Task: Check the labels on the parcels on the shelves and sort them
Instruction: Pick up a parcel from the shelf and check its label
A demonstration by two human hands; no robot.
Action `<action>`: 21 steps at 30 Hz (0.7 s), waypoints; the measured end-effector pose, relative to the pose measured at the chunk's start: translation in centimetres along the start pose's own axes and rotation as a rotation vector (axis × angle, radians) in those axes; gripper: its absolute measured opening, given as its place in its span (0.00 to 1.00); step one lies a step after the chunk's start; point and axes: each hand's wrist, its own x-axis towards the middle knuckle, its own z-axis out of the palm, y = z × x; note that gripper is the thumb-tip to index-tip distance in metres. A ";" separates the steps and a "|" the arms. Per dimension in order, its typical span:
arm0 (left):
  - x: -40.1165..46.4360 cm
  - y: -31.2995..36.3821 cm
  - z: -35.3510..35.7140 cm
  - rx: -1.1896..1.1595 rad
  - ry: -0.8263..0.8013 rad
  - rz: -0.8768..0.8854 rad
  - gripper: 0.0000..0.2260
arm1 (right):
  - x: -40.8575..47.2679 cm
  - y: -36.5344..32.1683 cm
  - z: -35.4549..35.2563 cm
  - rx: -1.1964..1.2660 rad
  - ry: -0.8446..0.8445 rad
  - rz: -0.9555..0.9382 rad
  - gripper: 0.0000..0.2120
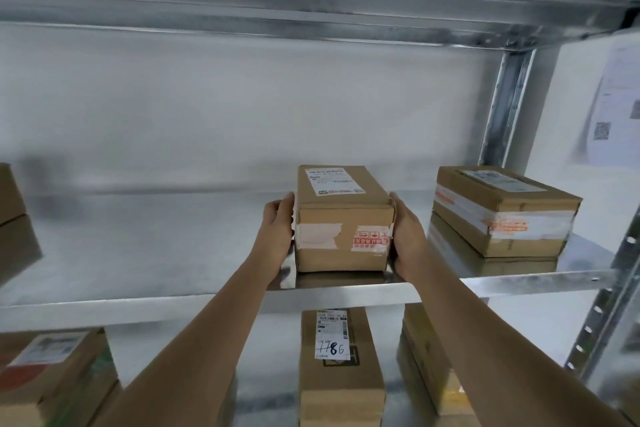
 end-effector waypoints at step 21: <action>-2.3 6.5 2.0 0.347 0.190 0.099 0.36 | -2.2 -8.2 -6.3 -0.764 -0.318 -0.308 0.29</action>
